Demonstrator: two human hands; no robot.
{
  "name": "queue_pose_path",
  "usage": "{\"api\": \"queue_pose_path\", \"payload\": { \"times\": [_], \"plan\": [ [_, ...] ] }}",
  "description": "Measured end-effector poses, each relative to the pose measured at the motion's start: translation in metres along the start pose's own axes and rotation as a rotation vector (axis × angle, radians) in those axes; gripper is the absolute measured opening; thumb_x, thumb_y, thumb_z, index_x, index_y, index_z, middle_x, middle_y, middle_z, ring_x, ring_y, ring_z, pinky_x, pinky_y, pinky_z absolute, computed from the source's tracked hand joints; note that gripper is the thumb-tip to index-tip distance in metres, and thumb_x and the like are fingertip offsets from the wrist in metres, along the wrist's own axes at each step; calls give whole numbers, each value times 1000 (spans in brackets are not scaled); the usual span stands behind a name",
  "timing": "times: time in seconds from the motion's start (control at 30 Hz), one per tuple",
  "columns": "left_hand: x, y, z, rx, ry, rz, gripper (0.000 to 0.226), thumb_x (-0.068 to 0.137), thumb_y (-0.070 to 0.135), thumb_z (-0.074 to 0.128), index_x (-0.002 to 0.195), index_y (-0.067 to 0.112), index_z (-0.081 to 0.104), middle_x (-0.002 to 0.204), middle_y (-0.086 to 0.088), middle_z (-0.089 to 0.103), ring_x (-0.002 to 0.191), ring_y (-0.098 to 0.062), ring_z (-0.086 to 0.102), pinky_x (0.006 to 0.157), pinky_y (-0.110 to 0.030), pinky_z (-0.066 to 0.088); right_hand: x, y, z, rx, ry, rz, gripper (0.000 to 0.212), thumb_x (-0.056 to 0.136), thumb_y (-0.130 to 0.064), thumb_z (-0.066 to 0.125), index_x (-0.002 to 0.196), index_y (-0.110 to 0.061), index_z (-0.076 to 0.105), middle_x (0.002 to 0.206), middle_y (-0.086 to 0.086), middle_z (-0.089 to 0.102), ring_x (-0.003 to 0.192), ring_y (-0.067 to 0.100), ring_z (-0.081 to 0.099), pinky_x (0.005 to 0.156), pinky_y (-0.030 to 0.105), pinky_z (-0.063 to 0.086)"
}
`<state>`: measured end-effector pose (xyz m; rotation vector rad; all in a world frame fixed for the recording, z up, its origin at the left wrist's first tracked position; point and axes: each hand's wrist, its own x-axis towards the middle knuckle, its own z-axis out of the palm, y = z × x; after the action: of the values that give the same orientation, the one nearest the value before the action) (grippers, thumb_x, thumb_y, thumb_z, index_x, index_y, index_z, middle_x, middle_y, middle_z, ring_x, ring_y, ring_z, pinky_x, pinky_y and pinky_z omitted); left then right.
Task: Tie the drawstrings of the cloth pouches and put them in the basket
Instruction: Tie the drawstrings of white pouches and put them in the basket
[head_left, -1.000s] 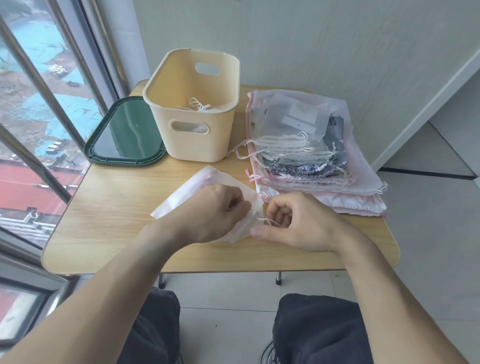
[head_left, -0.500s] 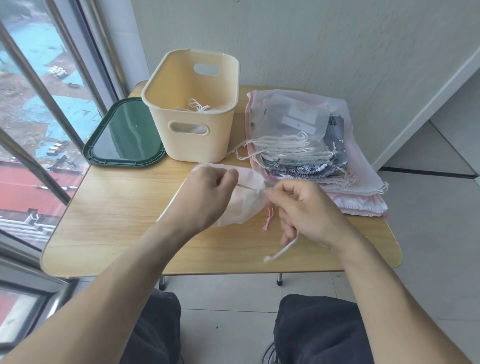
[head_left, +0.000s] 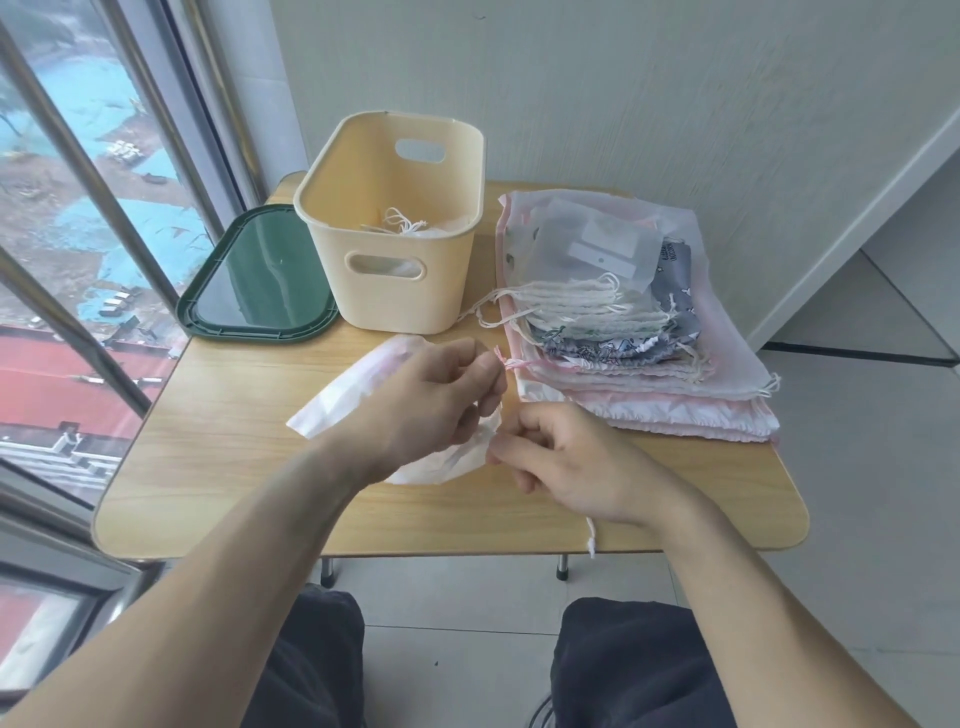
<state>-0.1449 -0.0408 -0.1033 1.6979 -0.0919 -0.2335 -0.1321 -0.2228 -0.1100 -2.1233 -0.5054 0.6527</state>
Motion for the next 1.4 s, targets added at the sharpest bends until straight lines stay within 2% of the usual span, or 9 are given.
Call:
{"api": "queue_pose_path", "payload": {
  "times": [0.13, 0.33, 0.5, 0.63, 0.73, 0.83, 0.93, 1.07, 1.4],
  "plan": [
    [2, -9, 1, 200, 57, 75, 26, 106, 23, 44, 91, 9, 60, 54, 15, 47, 46, -11, 39, 50, -19, 34, -6, 3, -16, -209, 99, 48, 39, 99, -54, 50, 91, -19, 66, 68, -10, 68, 54, 1, 52, 58, 23, 41],
    [2, -7, 10, 403, -34, 69, 23, 102, 17, 52, 91, 10, 70, 59, 23, 59, 54, 5, 50, 59, -10, 37, -12, 6, -32, -80, 76, -33, 36, 102, -43, 52, 81, -19, 70, 72, 2, 72, 59, 23, 55, 62, 46, 48],
    [0, -3, 11, 442, -226, 19, 26, 100, 12, 54, 77, 17, 66, 61, 14, 56, 52, 3, 46, 57, -9, 36, -8, 8, -22, -1, 169, -172, 22, 103, -22, 57, 86, -11, 66, 79, 8, 71, 67, 11, 66, 58, 18, 44],
    [1, 1, 10, 298, -274, -74, 25, 100, 16, 55, 84, 8, 72, 48, 17, 49, 47, 1, 41, 52, -11, 32, -5, 9, -18, 0, 242, -211, 18, 101, -17, 60, 85, -11, 67, 69, -5, 68, 59, 2, 62, 60, 11, 43],
    [0, 1, 11, 239, -244, -104, 36, 103, 22, 51, 74, 7, 67, 47, 14, 41, 45, -3, 34, 50, -14, 29, -3, 13, -21, -18, 290, -214, 5, 97, -20, 65, 94, -19, 63, 71, 5, 64, 60, 9, 62, 61, 21, 47],
    [-1, 3, 12, 80, -154, -150, 41, 103, 15, 46, 63, 8, 55, 47, 12, 33, 42, -6, 27, 43, -13, 26, -3, 15, -26, 48, 258, -251, 15, 92, -14, 71, 92, -21, 58, 76, 13, 58, 66, 30, 57, 59, 36, 48],
    [0, 5, 13, 7, -100, -156, 43, 102, 12, 42, 60, 8, 51, 47, 9, 30, 41, -7, 23, 41, -15, 23, -4, 13, -24, 90, 217, -296, 14, 84, -9, 78, 88, -17, 67, 82, 19, 55, 60, 12, 55, 62, 29, 54],
    [1, 2, 16, 38, -59, -167, 44, 103, 15, 44, 60, 11, 52, 45, 12, 37, 41, -6, 30, 43, -16, 27, 0, 18, -15, 101, 294, -302, 11, 79, -21, 83, 87, -21, 75, 98, -1, 54, 63, 28, 66, 62, 55, 57],
    [3, -6, 18, 190, 42, -102, 41, 101, 21, 48, 61, 15, 52, 50, 14, 45, 52, -9, 39, 61, -28, 34, 5, 6, -3, 50, 468, -313, 21, 69, -14, 85, 62, -28, 71, 89, -11, 58, 58, 8, 50, 49, 37, 52]
  ]
}}
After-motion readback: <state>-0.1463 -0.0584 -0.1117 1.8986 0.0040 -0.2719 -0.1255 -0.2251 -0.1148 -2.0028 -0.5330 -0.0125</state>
